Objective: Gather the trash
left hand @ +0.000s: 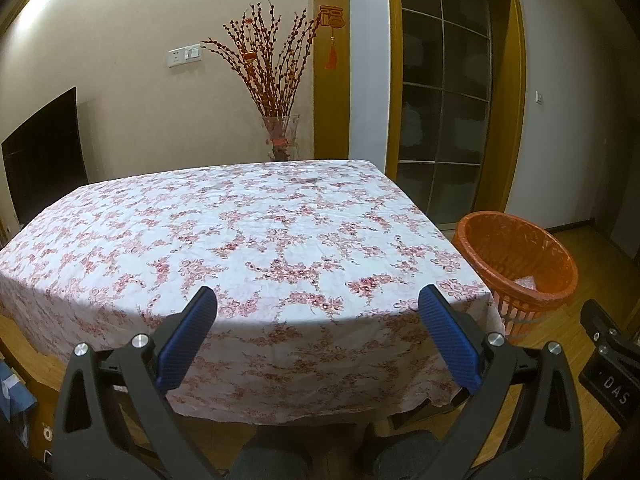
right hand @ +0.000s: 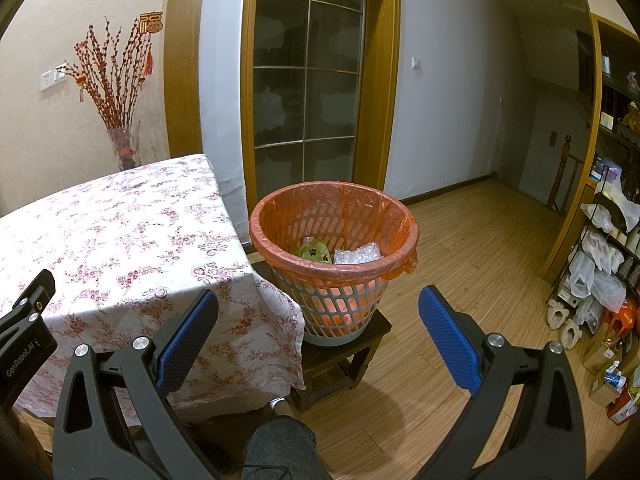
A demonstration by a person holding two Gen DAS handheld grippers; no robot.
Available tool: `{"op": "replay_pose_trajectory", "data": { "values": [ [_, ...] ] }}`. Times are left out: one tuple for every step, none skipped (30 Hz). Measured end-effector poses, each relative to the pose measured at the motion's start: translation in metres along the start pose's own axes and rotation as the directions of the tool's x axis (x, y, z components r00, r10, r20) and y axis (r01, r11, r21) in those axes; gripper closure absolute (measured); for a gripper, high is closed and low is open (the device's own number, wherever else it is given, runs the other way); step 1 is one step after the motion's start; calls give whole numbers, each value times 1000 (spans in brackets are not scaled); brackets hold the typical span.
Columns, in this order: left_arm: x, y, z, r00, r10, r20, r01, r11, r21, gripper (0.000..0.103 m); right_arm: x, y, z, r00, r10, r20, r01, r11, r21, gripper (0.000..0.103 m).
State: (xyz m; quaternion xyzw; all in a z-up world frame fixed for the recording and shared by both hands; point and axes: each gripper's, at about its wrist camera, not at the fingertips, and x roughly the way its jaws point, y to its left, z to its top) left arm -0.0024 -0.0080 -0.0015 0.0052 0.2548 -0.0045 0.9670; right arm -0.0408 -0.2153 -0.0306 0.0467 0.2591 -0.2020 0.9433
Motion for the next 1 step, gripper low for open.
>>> {"op": "replay_pose_trajectory", "data": {
  "values": [
    [0,0,0,1000,0,0,0,1000,0,4,0,0,0,1000,0,0,0,1000,0,4]
  ]
}}
